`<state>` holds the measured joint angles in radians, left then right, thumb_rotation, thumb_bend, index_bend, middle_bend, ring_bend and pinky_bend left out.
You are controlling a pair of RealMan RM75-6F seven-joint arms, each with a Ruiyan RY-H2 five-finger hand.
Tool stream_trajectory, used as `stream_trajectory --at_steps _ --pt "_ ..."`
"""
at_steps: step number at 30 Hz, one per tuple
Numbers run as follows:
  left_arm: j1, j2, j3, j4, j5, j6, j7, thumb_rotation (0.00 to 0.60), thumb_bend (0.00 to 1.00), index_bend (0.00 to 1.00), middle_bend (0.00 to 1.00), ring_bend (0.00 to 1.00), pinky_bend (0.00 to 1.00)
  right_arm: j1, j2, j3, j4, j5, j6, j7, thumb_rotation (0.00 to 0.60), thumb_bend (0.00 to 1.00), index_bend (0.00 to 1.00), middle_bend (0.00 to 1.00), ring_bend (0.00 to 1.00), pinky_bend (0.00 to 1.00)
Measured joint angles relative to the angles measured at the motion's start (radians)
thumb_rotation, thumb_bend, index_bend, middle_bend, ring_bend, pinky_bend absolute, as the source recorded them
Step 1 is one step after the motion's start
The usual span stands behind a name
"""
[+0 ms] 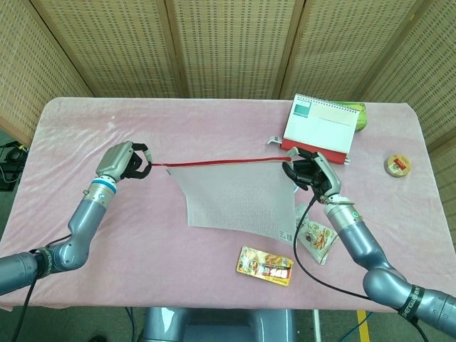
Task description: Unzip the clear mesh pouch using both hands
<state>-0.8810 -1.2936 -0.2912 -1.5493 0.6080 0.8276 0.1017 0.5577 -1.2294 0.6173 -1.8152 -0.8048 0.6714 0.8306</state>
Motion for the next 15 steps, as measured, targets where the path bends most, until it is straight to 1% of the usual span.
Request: stream_trajectory --at_steps 8,10,11,12,13,14,15 --pt "0.014 0.004 0.003 0.02 0.019 -0.017 -0.026 0.6 0.57 0.89 0.97 0.87 1.0 0.004 -0.021 -0.014 0.019 -0.008 -0.005 0.006 0.6 0.91 0.79 0.97 0.95 1.0" --pt "0.016 0.003 0.002 0.021 0.022 -0.021 -0.031 0.6 0.57 0.87 0.97 0.87 1.0 0.007 -0.022 -0.018 0.022 -0.008 -0.007 0.002 0.6 0.89 0.78 0.97 0.95 1.0" --pt "0.016 0.003 0.002 0.021 0.023 -0.024 -0.034 0.6 0.52 0.81 0.97 0.87 1.0 0.009 -0.022 -0.02 0.024 -0.011 -0.011 -0.001 0.6 0.79 0.73 0.97 0.95 1.0" --pt "0.017 0.004 0.001 0.021 0.027 -0.03 -0.04 0.6 0.4 0.68 0.97 0.87 1.0 0.01 -0.021 -0.022 0.026 -0.016 -0.016 -0.004 0.6 0.59 0.6 0.96 0.95 1.0" --pt "0.018 0.005 0.0 0.021 0.031 -0.034 -0.045 0.6 0.29 0.55 0.97 0.87 1.0 0.011 -0.02 -0.025 0.028 -0.022 -0.021 -0.007 0.6 0.41 0.48 0.96 0.95 1.0" --pt "0.019 0.006 -0.001 0.021 0.035 -0.038 -0.05 0.6 0.13 0.33 0.97 0.87 1.0 0.013 -0.017 -0.032 0.032 -0.028 -0.03 -0.015 0.6 0.18 0.28 0.96 0.95 1.0" --pt "0.02 0.009 -0.001 0.021 0.042 -0.044 -0.054 0.6 0.02 0.15 0.97 0.87 1.0 0.016 -0.013 -0.038 0.035 -0.032 -0.038 -0.024 0.6 0.04 0.13 0.95 0.95 1.0"
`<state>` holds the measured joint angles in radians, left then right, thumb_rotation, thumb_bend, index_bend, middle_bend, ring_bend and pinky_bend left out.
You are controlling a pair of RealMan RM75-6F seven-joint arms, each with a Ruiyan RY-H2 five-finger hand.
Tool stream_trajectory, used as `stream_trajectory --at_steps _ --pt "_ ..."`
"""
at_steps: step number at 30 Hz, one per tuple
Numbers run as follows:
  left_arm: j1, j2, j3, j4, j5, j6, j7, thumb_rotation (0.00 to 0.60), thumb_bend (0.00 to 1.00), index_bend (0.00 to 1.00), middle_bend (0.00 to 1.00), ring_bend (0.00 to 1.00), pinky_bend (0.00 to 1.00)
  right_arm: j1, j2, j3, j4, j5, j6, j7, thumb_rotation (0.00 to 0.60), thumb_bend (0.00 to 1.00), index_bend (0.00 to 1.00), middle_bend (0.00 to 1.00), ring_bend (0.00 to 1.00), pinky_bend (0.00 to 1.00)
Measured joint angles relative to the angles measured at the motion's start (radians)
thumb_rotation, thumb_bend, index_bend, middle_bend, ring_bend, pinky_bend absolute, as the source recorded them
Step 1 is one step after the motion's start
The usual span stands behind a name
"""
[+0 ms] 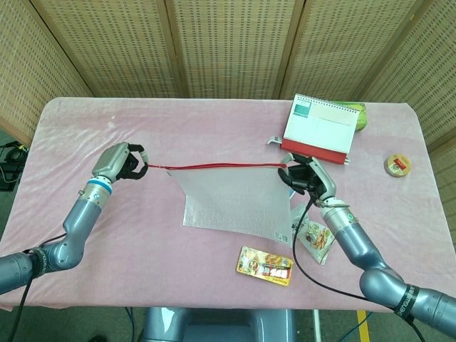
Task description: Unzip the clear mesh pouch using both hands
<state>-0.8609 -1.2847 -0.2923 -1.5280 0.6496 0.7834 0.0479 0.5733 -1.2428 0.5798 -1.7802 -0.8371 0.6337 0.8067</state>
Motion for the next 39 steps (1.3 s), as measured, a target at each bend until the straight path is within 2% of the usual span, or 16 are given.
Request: stream_trajectory --at_steps 2,3,9,13,15,16,17,19,20,21,23,24,26,32,35,39 --pt "0.002 0.006 0.0 -0.001 0.012 -0.007 -0.006 0.6 0.0 0.02 0.97 0.87 1.0 0.007 0.008 -0.016 0.009 -0.013 -0.009 -0.032 0.6 0.0 0.02 0.94 0.94 1.0" --pt "0.004 0.012 -0.001 -0.002 0.021 -0.01 -0.01 0.6 0.0 0.0 0.96 0.87 1.0 0.01 0.011 -0.024 0.014 -0.019 -0.009 -0.051 0.6 0.0 0.0 0.93 0.94 1.0" --pt "0.035 0.05 -0.01 -0.036 0.081 0.027 -0.039 0.6 0.0 0.0 0.95 0.87 1.0 0.025 0.037 -0.091 0.029 -0.043 0.042 -0.219 0.6 0.0 0.0 0.91 0.93 1.0" --pt "0.077 0.095 -0.01 -0.081 0.135 0.091 -0.048 0.6 0.0 0.0 0.93 0.86 1.0 0.015 0.056 -0.146 0.032 -0.092 0.135 -0.353 0.6 0.0 0.0 0.9 0.92 1.0" --pt "0.104 0.118 -0.005 -0.104 0.17 0.139 -0.047 0.6 0.0 0.0 0.86 0.8 0.99 0.0 0.065 -0.177 0.034 -0.147 0.206 -0.413 0.6 0.0 0.0 0.86 0.88 1.0" --pt "0.116 0.127 -0.002 -0.113 0.186 0.161 -0.045 0.6 0.0 0.0 0.82 0.76 0.97 -0.009 0.068 -0.19 0.037 -0.177 0.237 -0.437 0.6 0.0 0.0 0.8 0.84 0.97" --pt "0.129 0.134 0.002 -0.121 0.201 0.186 -0.042 0.6 0.0 0.0 0.72 0.68 0.91 -0.021 0.072 -0.211 0.045 -0.222 0.281 -0.473 0.6 0.0 0.01 0.71 0.76 0.89" --pt "0.167 0.149 0.018 -0.138 0.246 0.261 -0.03 0.6 0.0 0.0 0.46 0.44 0.68 -0.043 0.075 -0.244 0.064 -0.302 0.354 -0.528 0.6 0.0 0.01 0.47 0.54 0.62" --pt "0.186 0.155 0.027 -0.146 0.267 0.297 -0.023 0.6 0.0 0.0 0.26 0.26 0.49 -0.06 0.077 -0.268 0.08 -0.36 0.404 -0.562 0.6 0.0 0.01 0.31 0.37 0.43" --pt "0.215 0.165 0.042 -0.158 0.293 0.348 -0.011 0.6 0.0 0.0 0.12 0.12 0.3 -0.075 0.08 -0.288 0.094 -0.404 0.441 -0.589 0.6 0.0 0.01 0.17 0.22 0.26" --pt "0.279 0.182 0.073 -0.186 0.332 0.441 0.01 0.6 0.0 0.0 0.0 0.0 0.09 -0.117 0.087 -0.34 0.128 -0.505 0.529 -0.652 0.6 0.0 0.01 0.04 0.05 0.07" --pt "0.308 0.188 0.086 -0.199 0.35 0.481 0.016 0.6 0.0 0.0 0.0 0.0 0.03 -0.138 0.089 -0.362 0.143 -0.543 0.567 -0.675 0.6 0.0 0.01 0.01 0.01 0.02" --pt "0.373 0.199 0.116 -0.223 0.389 0.559 0.021 0.6 0.0 0.0 0.0 0.0 0.0 -0.188 0.094 -0.409 0.181 -0.61 0.649 -0.717 0.6 0.0 0.01 0.0 0.0 0.0" --pt "0.574 0.207 0.222 -0.245 0.541 0.768 0.0 0.6 0.0 0.0 0.0 0.0 0.0 -0.321 0.101 -0.522 0.28 -0.726 0.809 -0.779 0.6 0.0 0.0 0.0 0.0 0.0" --pt "0.649 0.197 0.272 -0.23 0.583 0.828 0.0 0.6 0.0 0.0 0.0 0.0 0.0 -0.369 0.101 -0.554 0.298 -0.75 0.86 -0.799 0.6 0.0 0.0 0.0 0.0 0.0" --pt "0.722 0.176 0.304 -0.201 0.627 0.883 0.003 0.6 0.0 0.0 0.0 0.0 0.0 -0.413 0.091 -0.581 0.329 -0.778 0.913 -0.8 0.6 0.0 0.0 0.0 0.0 0.0"
